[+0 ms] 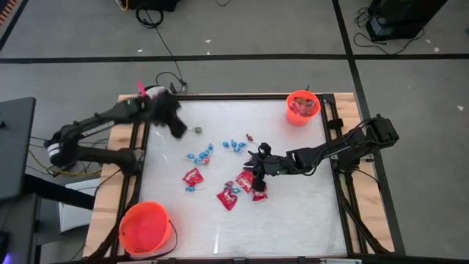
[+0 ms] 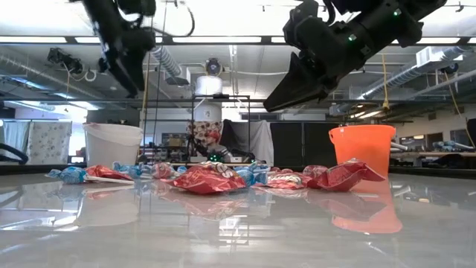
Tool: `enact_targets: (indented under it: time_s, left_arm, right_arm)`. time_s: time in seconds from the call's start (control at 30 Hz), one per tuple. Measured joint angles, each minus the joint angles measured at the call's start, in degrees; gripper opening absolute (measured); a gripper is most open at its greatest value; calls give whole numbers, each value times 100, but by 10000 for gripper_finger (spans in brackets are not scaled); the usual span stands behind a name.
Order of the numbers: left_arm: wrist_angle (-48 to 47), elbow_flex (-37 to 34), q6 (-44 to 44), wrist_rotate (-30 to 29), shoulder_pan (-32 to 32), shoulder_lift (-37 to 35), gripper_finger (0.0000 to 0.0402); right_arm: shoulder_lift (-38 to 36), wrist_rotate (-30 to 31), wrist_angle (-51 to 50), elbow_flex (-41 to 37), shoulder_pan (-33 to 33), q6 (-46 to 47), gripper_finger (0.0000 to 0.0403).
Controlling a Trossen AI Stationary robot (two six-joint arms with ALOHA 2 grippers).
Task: Sort candy by brand, put in halloween buckets
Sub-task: Put the red candy pack into the white bucket
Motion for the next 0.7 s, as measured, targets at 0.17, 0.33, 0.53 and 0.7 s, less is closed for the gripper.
enact_targets:
  time_s: [0.17,0.33,0.53,0.7]
  left_arm:
    - [402,-725,-900,108,-1876,-278,208]
    - [1555,-1641,-2067,3,-3201,-156,208]
    - [2934,-2497,-2988,-56,-4122,371,208]
    - [2983,-2534,-2940,-153,-4247,1080,208]
  right_arm:
    - [0,60,36,0,0,46,77]
    - [0,59,78,0,0,144,77]
    - [0,30,87,0,20,302,77]
    - [0,12,128,2,39,345,77]
